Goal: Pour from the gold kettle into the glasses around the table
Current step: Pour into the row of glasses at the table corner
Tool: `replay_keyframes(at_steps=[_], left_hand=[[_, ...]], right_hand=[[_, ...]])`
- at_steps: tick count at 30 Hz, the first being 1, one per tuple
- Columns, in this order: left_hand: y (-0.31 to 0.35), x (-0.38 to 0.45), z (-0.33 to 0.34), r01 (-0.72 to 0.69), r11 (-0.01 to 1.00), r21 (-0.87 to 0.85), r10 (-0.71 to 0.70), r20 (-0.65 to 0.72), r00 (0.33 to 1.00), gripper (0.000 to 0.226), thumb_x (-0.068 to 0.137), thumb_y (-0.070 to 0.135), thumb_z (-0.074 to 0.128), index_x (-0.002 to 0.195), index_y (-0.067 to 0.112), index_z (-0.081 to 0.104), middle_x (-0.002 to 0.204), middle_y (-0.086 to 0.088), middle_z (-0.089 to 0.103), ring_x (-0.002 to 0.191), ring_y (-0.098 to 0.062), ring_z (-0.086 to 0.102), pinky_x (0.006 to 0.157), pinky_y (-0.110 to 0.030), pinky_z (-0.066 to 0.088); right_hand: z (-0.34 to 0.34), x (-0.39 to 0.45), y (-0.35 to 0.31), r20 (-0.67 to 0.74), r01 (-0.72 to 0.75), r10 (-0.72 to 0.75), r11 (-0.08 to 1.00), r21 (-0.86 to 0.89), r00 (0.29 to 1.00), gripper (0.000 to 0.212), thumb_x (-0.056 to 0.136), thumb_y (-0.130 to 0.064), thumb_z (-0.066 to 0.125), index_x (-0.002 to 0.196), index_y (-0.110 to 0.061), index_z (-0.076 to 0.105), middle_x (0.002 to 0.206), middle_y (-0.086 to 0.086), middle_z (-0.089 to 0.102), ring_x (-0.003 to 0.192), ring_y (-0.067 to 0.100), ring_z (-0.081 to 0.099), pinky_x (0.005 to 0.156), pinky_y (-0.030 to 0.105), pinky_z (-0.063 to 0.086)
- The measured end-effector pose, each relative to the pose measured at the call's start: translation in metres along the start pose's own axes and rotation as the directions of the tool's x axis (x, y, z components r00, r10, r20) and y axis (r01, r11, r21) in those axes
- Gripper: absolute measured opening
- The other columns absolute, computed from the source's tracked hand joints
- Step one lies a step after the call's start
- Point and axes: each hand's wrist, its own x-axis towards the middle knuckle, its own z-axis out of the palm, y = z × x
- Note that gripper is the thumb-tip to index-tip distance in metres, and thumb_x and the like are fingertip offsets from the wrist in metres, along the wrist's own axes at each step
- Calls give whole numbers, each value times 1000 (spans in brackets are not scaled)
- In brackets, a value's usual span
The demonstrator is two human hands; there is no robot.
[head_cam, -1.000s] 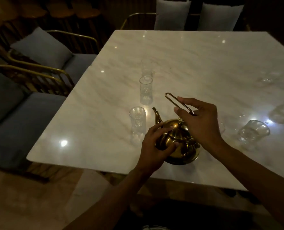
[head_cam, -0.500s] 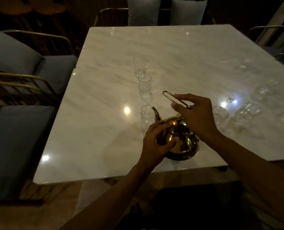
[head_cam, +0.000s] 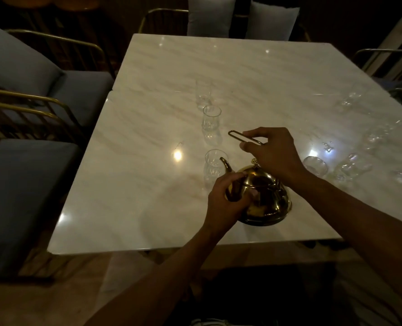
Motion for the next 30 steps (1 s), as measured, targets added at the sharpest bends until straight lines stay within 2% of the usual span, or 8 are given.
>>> replay_keyframes(at_steps=[3,13,16,18,20,22,28,30], left_hand=[[1,1,0,30,999,-23,-30,2,1000,41,81,23,78,120,21,65,123,9,60,109,11,53,87,-3,43],[5,4,0,77,993,-94,-79,-10,997,41,82,23,77,122,22,66,120,15,63,111,3,57,92,-15,47],[6,7,0,90,989,-114,-92,-8,996,42,82,26,77,122,24,65,123,13,63,114,1,57,93,-17,47],[7,9,1,102,987,-123,-103,-3,995,42,83,28,77,123,26,65,124,13,63,115,2,56,91,-14,47],[7,10,2,109,986,-124,-110,0,994,42,83,28,76,123,28,65,123,16,63,114,4,56,87,-9,46],[7,11,3,114,986,-123,-115,0,993,41,83,29,76,123,29,65,123,18,63,113,8,55,84,-6,46],[5,13,8,128,985,-119,-130,-14,991,40,83,31,76,122,31,65,125,16,62,118,0,54,97,-22,45],[6,13,9,133,983,-126,-137,-17,990,40,83,31,76,122,32,65,125,18,62,118,2,53,97,-22,45]], right_hand=[[1,4,-2,14,0,0,1000,-20,1000,27,77,-24,77,104,-20,75,113,-1,69,108,19,63,100,42,48],[5,15,-10,62,26,-21,996,-89,998,29,79,-23,76,107,-16,73,124,3,64,105,13,61,90,25,45],[5,20,-13,80,29,-20,994,-108,997,30,79,-23,77,108,-15,73,128,4,62,109,17,61,93,29,47],[5,23,-16,92,25,-16,994,-103,996,30,79,-23,77,107,-14,73,130,4,61,94,18,66,85,33,55],[5,25,-16,100,29,-18,994,-109,995,30,79,-21,77,108,-13,73,130,3,60,74,7,62,70,24,57],[4,27,-15,107,37,-23,991,-128,994,30,80,-20,76,109,-13,72,130,2,60,75,4,58,61,9,50],[4,33,-11,122,36,-18,989,-144,992,30,80,-22,76,109,-13,72,132,4,59,81,5,56,56,0,40],[4,35,-10,128,25,-8,991,-131,992,30,79,-22,77,108,-15,72,130,4,61,77,7,57,63,9,42]])
